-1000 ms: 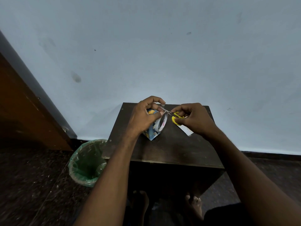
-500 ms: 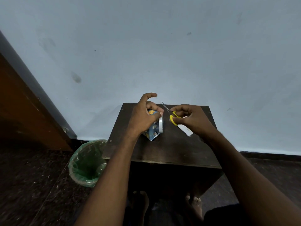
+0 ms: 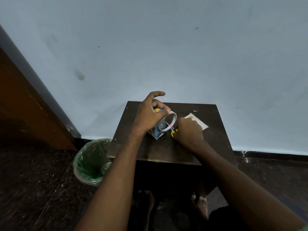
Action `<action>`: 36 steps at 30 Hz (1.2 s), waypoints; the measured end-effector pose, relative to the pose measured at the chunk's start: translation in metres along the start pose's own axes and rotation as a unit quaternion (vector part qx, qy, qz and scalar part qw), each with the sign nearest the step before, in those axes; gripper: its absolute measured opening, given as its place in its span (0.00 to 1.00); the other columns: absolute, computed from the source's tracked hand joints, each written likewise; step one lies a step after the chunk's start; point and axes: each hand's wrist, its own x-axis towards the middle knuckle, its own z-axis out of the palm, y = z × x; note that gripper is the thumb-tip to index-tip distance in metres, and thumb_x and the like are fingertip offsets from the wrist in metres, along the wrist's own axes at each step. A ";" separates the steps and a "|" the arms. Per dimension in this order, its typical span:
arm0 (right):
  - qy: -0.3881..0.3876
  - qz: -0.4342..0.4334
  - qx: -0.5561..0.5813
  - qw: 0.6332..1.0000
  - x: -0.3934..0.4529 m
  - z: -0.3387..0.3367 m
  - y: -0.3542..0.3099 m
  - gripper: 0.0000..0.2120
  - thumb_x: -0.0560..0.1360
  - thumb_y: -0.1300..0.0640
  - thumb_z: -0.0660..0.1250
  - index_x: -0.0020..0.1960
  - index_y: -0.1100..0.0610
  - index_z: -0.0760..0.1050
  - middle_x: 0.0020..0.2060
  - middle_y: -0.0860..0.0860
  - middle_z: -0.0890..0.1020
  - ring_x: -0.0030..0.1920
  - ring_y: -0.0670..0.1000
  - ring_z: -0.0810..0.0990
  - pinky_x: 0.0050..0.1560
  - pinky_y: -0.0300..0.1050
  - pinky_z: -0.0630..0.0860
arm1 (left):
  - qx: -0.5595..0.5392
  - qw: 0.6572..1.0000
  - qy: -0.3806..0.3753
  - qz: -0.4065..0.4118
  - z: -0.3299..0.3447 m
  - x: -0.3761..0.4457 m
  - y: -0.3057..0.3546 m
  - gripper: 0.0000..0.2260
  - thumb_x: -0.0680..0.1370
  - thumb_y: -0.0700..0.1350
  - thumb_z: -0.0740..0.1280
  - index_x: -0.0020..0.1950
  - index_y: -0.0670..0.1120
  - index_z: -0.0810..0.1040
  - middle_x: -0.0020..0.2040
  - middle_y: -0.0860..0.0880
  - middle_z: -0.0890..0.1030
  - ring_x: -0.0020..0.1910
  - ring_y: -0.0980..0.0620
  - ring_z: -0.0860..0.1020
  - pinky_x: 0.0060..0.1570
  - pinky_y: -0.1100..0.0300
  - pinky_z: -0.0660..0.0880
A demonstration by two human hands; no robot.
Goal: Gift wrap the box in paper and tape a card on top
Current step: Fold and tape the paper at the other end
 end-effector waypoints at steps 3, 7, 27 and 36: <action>-0.011 -0.011 -0.034 0.999 -0.002 -0.003 -0.007 0.11 0.79 0.53 0.67 0.58 0.59 0.77 0.56 0.58 0.82 0.58 0.62 0.81 0.49 0.51 0.75 | -0.004 1.000 0.004 -0.003 -0.002 -0.001 0.000 0.25 0.76 0.36 0.77 0.70 0.48 0.76 0.44 0.50 0.88 0.52 0.53 0.86 0.65 0.50 0.80; -0.010 0.000 0.021 1.000 0.000 -0.010 -0.006 0.08 0.75 0.56 0.70 0.50 0.58 0.74 0.52 0.59 0.82 0.55 0.63 0.81 0.48 0.51 0.75 | -0.014 1.000 -0.005 -0.002 -0.002 0.000 0.000 0.23 0.77 0.35 0.74 0.70 0.48 0.76 0.45 0.50 0.88 0.53 0.52 0.87 0.66 0.48 0.79; 0.233 -0.035 0.342 0.910 0.007 -0.017 -0.015 0.08 0.71 0.60 0.73 0.43 0.49 0.88 0.35 0.44 0.85 0.36 0.44 0.82 0.39 0.44 0.77 | -0.027 0.999 0.005 -0.020 -0.003 0.005 -0.002 0.33 0.73 0.44 0.81 0.76 0.48 0.74 0.51 0.52 0.89 0.55 0.55 0.86 0.68 0.45 0.78; 0.212 -0.069 0.241 0.945 0.016 -0.024 0.001 0.09 0.70 0.67 0.71 0.46 0.57 0.88 0.44 0.52 0.88 0.46 0.55 0.85 0.47 0.43 0.76 | 0.088 0.996 -0.008 0.031 -0.006 0.005 -0.007 0.37 0.69 0.46 0.85 0.74 0.60 0.75 0.85 0.57 0.60 0.75 0.58 0.71 0.69 0.62 0.73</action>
